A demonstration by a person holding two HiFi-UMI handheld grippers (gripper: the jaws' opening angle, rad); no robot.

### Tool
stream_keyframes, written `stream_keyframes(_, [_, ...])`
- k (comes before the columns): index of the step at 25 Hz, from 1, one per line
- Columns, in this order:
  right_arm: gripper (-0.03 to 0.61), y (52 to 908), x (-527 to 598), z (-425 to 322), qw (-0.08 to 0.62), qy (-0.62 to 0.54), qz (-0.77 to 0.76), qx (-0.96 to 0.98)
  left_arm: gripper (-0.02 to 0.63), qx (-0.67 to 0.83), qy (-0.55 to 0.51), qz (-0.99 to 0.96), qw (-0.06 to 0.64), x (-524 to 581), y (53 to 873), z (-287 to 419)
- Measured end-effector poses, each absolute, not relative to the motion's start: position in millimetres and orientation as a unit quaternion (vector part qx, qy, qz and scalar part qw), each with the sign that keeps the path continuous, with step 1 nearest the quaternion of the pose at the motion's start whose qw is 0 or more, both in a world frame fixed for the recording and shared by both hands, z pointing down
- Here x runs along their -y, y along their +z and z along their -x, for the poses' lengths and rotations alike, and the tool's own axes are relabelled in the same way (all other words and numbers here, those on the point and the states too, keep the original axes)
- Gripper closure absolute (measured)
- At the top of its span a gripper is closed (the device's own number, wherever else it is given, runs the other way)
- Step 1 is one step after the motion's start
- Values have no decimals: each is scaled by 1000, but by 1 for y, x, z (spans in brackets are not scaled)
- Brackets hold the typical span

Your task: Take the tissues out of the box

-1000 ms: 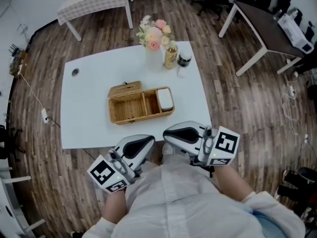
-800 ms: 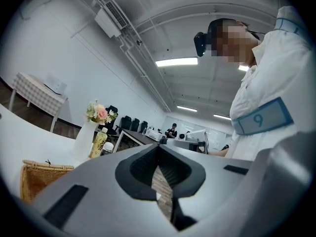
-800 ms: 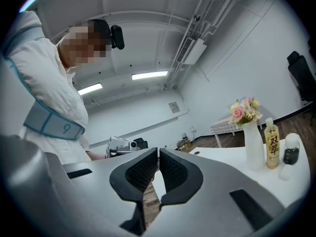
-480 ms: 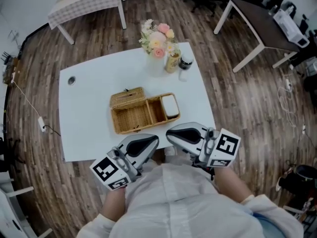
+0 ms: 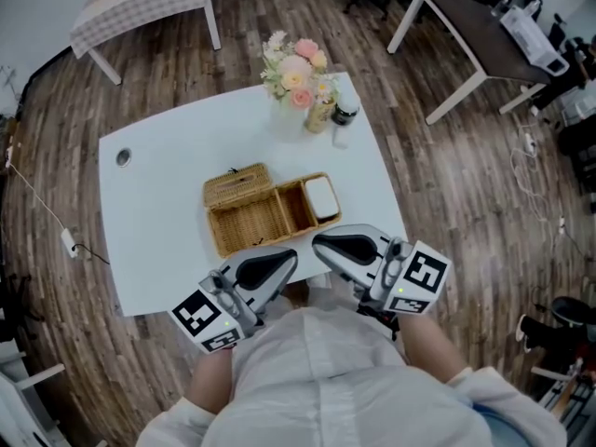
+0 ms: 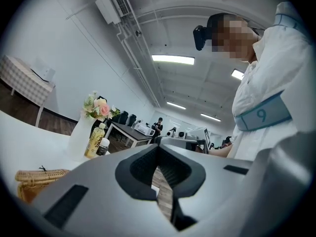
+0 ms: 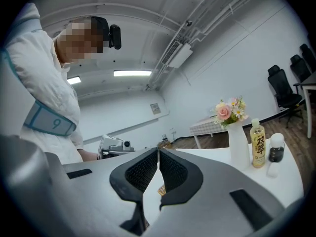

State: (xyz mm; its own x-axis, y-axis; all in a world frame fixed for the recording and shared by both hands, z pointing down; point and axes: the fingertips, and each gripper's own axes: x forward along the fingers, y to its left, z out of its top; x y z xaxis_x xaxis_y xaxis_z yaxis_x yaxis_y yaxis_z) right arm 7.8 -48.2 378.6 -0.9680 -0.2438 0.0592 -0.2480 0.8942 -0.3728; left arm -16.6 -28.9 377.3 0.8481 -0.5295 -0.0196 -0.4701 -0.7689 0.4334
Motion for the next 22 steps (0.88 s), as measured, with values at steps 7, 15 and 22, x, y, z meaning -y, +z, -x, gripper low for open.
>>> stream_keyframes(7, [545, 391, 68, -4, 20, 174, -189, 966, 612, 254, -66, -941, 214, 31, 383, 18])
stream_keyframes(15, [545, 403, 78, -1, 25, 172, -213, 961, 612, 262, -54, -940, 212, 41, 395, 20])
stream_keyframes(22, [545, 416, 92, -1, 49, 166, -242, 955, 612, 264, -49, -940, 213, 44, 398, 23])
